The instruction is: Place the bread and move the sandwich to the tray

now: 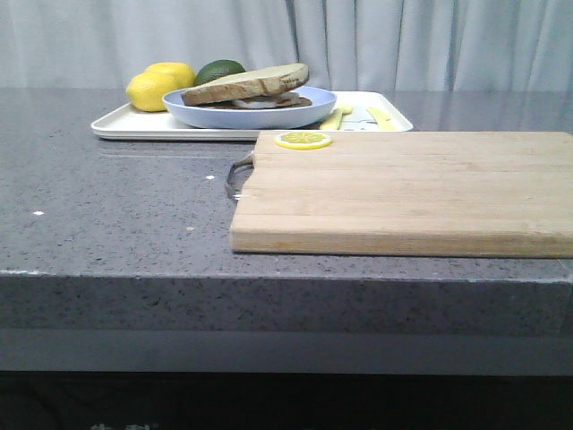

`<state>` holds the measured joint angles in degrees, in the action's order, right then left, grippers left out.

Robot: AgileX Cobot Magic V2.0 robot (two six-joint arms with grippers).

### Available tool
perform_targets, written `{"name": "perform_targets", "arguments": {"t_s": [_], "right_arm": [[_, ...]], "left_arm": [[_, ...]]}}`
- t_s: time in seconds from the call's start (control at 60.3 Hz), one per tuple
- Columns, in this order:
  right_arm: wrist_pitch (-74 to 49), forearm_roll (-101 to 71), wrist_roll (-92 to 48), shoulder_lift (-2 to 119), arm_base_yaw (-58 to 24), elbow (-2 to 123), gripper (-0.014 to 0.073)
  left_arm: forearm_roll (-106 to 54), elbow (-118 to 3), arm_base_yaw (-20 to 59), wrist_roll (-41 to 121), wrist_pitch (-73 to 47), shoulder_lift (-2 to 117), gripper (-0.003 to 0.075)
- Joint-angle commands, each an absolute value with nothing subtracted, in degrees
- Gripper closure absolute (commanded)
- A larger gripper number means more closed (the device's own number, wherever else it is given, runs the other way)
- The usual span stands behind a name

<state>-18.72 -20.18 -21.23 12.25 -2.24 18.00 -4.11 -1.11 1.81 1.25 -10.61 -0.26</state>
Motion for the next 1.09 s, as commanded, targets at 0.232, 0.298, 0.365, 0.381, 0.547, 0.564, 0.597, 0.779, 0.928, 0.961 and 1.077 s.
{"name": "perform_targets", "arguments": {"t_s": [0.232,0.298,0.365,0.381,0.547,0.564,0.597,0.779,0.928,0.961,1.077], "right_arm": [[-14.4,-20.9,-21.5,12.8,-2.0,19.6,0.0670],[-14.4,-20.9,-21.5,12.8,-2.0,19.6,0.0670],[-14.4,-20.9,-21.5,12.8,-2.0,19.6,0.0670],[-14.4,-20.9,-21.5,12.8,-2.0,19.6,0.0670],[-14.4,-20.9,-21.5,12.8,-2.0,19.6,0.0670],[-14.4,-20.9,-21.5,12.8,-2.0,19.6,0.0670],[-14.4,-20.9,-21.5,12.8,-2.0,19.6,0.0670],[-14.4,-20.9,-21.5,12.8,-2.0,19.6,0.0670],[-14.4,-20.9,-21.5,12.8,-2.0,19.6,0.0670],[-14.4,-20.9,-21.5,12.8,-2.0,19.6,0.0670],[-14.4,-20.9,-21.5,12.8,-2.0,19.6,0.0670]], "left_arm": [[-4.7,0.9,1.7,0.8,-4.0,-1.6,0.0739],[-4.7,0.9,1.7,0.8,-4.0,-1.6,0.0739],[-4.7,0.9,1.7,0.8,-4.0,-1.6,0.0739],[-4.7,0.9,1.7,0.8,-4.0,-1.6,0.0739],[-4.7,0.9,1.7,0.8,-4.0,-1.6,0.0739],[-4.7,0.9,1.7,0.8,-4.0,-1.6,0.0739],[-4.7,0.9,1.7,0.8,-4.0,-1.6,0.0739],[-4.7,0.9,1.7,0.8,-4.0,-1.6,0.0739],[-4.7,0.9,1.7,0.8,-4.0,-1.6,0.0739],[-4.7,0.9,1.7,0.8,-4.0,-1.6,0.0739],[-4.7,0.9,1.7,0.8,-4.0,-1.6,0.0739]]}}
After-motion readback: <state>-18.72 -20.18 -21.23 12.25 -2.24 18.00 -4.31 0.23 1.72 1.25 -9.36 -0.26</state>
